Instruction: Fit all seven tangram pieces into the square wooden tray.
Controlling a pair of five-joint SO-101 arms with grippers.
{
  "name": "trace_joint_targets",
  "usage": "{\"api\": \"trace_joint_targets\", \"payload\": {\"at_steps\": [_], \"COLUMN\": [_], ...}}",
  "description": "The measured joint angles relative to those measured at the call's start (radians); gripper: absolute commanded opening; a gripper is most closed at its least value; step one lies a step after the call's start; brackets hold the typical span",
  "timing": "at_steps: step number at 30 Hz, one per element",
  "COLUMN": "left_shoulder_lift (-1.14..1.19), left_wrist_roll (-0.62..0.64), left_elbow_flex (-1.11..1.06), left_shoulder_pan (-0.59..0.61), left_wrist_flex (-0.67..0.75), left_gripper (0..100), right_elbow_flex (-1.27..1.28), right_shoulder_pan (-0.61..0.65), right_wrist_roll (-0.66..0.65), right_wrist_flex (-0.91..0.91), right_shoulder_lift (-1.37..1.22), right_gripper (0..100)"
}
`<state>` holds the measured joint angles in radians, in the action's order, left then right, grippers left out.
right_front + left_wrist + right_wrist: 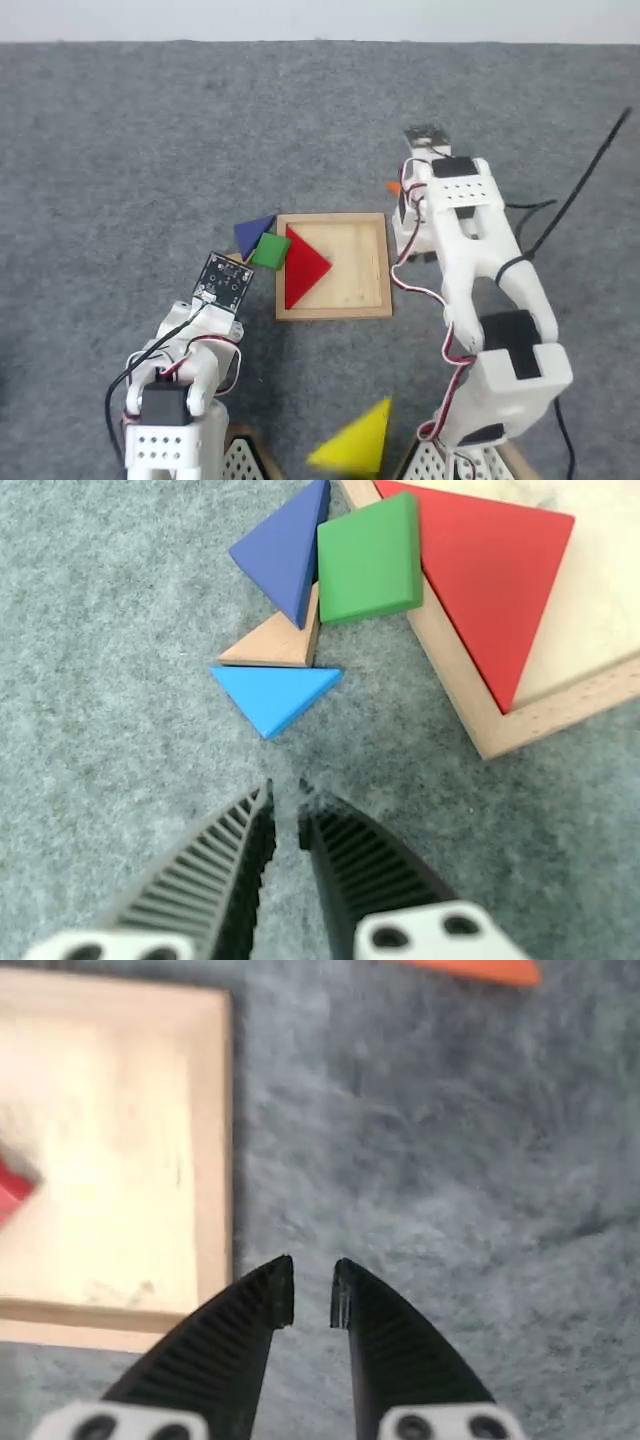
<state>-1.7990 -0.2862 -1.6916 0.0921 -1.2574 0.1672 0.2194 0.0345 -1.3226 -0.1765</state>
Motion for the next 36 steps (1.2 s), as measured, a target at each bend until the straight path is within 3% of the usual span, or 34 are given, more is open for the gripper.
{"api": "trace_joint_targets", "payload": {"at_steps": [4,10,22,36], "left_shoulder_lift": [0.0,0.0,0.0,0.0], "left_wrist_roll": [0.0,0.0,0.0,0.0], "left_elbow_flex": [0.0,0.0,0.0,0.0], "left_shoulder_pan": [0.0,0.0,0.0,0.0], "left_wrist_flex": [0.0,0.0,0.0,0.0], "left_gripper": [4,4,4,4], "right_elbow_flex": [-0.008,0.038,0.744,0.882], "right_shoulder_pan": [0.017,0.028,-0.023,-0.08], "right_wrist_roll": [0.015,-0.13,-0.227,-0.204], "right_wrist_flex": [-0.021,-0.1,0.224,0.351], "right_shoulder_lift": [0.0,0.08,0.695,0.735], "right_gripper": [6.9,6.9,7.2,7.2]}}
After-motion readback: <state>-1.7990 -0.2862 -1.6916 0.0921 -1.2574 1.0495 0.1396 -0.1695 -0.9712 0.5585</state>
